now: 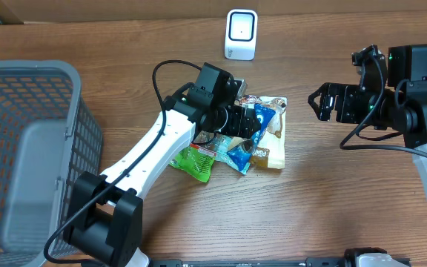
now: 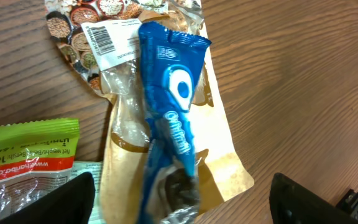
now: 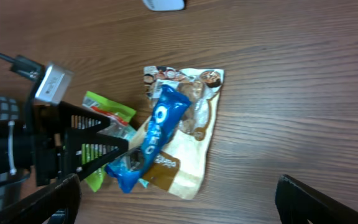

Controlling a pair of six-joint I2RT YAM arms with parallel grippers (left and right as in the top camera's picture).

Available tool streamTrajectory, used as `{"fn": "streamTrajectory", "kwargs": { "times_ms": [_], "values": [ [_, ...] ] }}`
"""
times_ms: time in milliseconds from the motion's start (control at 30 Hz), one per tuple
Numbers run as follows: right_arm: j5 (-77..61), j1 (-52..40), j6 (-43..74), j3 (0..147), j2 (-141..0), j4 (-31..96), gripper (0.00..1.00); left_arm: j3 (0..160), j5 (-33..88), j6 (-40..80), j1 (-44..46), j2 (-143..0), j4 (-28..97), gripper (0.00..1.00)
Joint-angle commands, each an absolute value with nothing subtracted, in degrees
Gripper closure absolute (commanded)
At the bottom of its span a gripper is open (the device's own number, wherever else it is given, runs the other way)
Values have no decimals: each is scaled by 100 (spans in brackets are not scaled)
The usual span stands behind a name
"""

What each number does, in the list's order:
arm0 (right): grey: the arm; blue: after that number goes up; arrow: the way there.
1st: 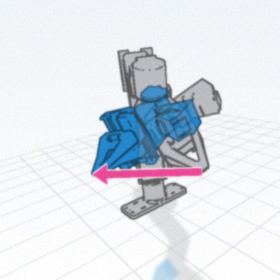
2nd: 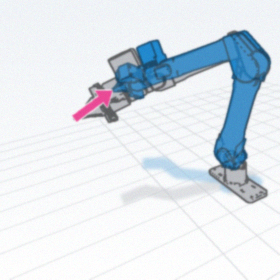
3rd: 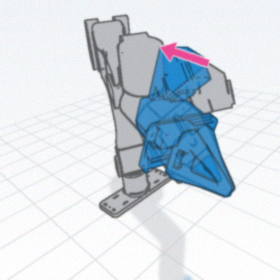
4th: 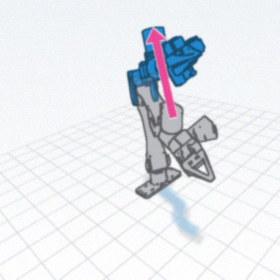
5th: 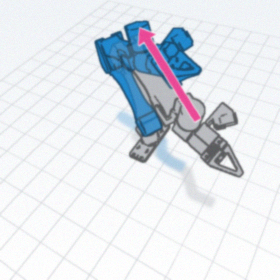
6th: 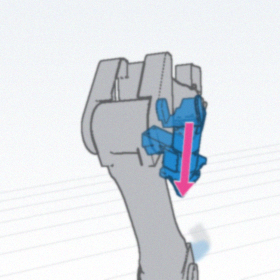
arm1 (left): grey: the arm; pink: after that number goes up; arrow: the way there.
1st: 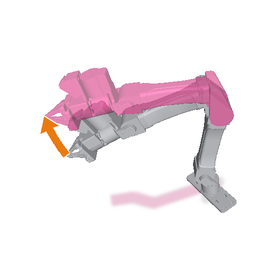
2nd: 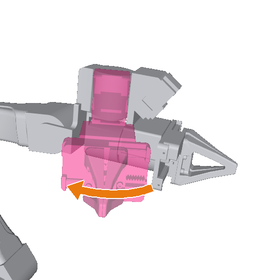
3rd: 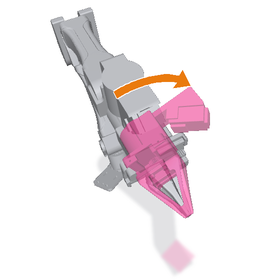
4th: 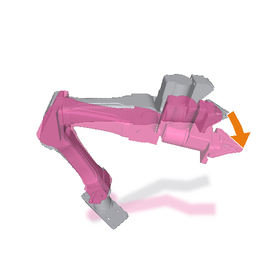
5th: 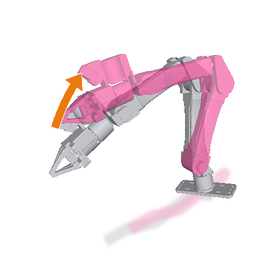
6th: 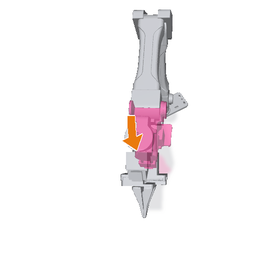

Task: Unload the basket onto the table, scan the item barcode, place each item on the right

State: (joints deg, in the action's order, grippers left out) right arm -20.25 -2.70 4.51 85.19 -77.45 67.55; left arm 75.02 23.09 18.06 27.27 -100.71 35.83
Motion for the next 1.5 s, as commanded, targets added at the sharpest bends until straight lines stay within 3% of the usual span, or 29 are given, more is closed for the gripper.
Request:
{"fn": "streamTrajectory", "kwargs": {
  "times_ms": [0, 133, 267, 433, 833, 1167, 1333, 1467],
  "values": [
    [-2460, -261, 473, 8536, -7811, 6713, 0, 7800, 2263, 1785, 2469, -9950, 3756, 18],
    [-2869, -266, 565, 8517, -8097, 6759, 9, 8829, 2294, 1776, 1911, -9891, 4619, 14],
    [-2875, -425, 1046, 8512, -8462, 6733, 18, 9856, 2290, 1551, 1420, -9883, 5468, 0],
    [-2637, -913, 1752, 8512, -8965, 6746, 31, 10492, 2064, 1376, 1070, -9880, 6121, 0],
    [-517, -2661, 3946, 8501, -10125, 6667, 30, 10521, 967, 1286, 956, -9891, 6320, 0],
    [-451, -3151, 4204, 8394, -10742, 6090, 31, 10521, 965, 1286, 965, -9894, 6322, 0],
    [-451, -3181, 4204, 8112, -10888, 5741, 36, 10521, 965, 1286, 967, -9894, 6322, 0],
    [-449, -3181, 4200, 8047, -11028, 5723, 48, 10521, 965, 1286, 967, -9894, 6322, 0]
  ]
}}
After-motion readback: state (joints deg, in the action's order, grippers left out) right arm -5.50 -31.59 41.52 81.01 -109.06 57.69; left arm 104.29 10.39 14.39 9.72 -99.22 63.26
